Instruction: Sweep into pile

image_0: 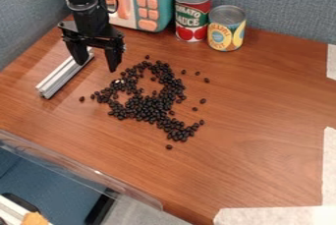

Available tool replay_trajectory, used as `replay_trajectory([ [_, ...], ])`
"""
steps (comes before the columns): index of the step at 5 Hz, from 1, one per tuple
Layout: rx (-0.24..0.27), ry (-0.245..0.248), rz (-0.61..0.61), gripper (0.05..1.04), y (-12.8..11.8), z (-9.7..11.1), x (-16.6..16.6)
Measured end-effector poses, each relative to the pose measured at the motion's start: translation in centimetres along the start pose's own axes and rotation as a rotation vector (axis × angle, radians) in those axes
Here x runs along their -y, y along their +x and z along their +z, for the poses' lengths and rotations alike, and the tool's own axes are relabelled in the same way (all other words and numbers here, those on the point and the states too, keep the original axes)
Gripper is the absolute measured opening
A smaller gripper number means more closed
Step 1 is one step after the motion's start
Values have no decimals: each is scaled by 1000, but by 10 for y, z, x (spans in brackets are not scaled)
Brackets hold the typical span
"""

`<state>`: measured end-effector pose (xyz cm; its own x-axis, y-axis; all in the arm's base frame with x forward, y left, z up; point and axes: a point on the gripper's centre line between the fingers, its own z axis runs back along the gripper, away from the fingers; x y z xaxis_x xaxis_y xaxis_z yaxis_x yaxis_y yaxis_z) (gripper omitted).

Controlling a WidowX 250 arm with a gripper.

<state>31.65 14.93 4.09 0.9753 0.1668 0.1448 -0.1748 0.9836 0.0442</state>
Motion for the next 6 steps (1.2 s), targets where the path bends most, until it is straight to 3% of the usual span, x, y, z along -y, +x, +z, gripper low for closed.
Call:
replay_trajectory([
  [1, -37, -16, 2, 1000, -5, -10, 2],
  [3, 0, -13, -18, 1000, 13, 10, -26],
  [4, 15, 6, -58, 1000, 17, 9, -41],
  [6, -26, 3, -77, 995, 10, -23, -64],
])
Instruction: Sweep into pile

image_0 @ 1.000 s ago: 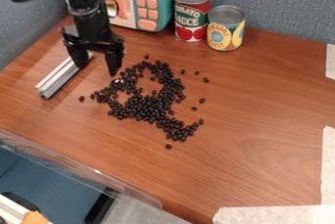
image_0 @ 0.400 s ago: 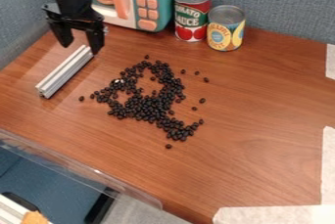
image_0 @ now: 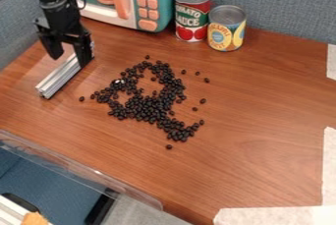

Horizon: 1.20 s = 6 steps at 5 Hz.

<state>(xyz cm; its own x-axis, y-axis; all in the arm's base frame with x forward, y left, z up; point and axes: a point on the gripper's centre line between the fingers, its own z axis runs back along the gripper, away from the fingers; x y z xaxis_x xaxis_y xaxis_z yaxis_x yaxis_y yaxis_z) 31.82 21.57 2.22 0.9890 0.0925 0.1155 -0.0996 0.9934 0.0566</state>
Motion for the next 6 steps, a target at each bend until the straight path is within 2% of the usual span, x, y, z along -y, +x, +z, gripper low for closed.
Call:
replay_trajectory([
  [1, -17, -5, -1, 934, -1, -8, -1],
  [3, -9, 0, -20, 362, 2, -9, 4],
  [4, -19, -1, -20, 326, 1, -11, 4],
  [5, -37, -2, -25, 397, 1, -13, 6],
  [6, -73, -29, -16, 710, -4, -28, 11],
])
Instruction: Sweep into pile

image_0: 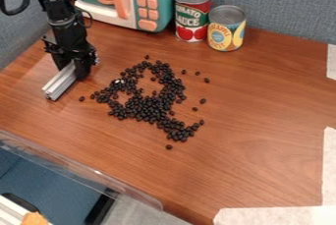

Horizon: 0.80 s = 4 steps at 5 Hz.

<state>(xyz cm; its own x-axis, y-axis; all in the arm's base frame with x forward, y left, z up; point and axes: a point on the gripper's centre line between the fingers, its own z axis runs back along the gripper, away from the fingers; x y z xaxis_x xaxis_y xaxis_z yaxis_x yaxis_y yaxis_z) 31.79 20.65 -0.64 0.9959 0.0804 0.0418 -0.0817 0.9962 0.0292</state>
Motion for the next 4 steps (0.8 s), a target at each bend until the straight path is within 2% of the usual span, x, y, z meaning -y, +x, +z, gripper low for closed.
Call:
replay_trajectory([
  [1, 2, 6, 4, 974, 0, 0, -1],
  [2, 5, 10, 4, 955, 1, 0, -2],
  [4, 2, 22, 12, 408, -2, -1, -2],
])
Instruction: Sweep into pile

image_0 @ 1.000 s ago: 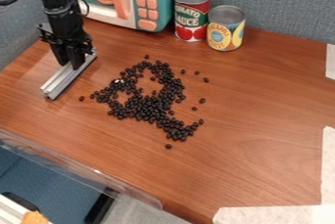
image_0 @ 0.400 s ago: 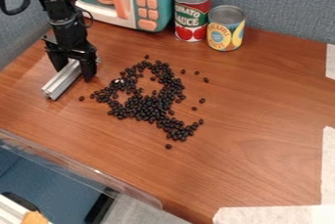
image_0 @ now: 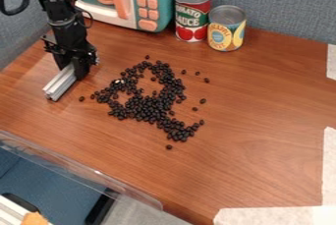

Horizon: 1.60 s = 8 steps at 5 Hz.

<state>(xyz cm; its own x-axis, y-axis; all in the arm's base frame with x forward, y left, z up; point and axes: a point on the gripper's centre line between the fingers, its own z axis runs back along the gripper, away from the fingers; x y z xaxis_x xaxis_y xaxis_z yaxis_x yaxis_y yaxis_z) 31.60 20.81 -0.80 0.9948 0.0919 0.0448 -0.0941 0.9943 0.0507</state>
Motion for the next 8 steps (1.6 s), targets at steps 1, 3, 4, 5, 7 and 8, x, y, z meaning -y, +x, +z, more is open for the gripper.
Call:
replay_trajectory([
  [1, 4, 3, 11, 394, -1, 1, 1],
  [3, 29, 14, 51, 394, -2, 40, 20],
  [4, 76, 16, 18, 394, 5, 67, 63],
  [5, 118, -3, -62, 394, 4, 82, 112],
  [7, 121, -78, -181, 394, -2, 80, 210],
  [8, 96, -100, -224, 394, -7, 61, 250],
])
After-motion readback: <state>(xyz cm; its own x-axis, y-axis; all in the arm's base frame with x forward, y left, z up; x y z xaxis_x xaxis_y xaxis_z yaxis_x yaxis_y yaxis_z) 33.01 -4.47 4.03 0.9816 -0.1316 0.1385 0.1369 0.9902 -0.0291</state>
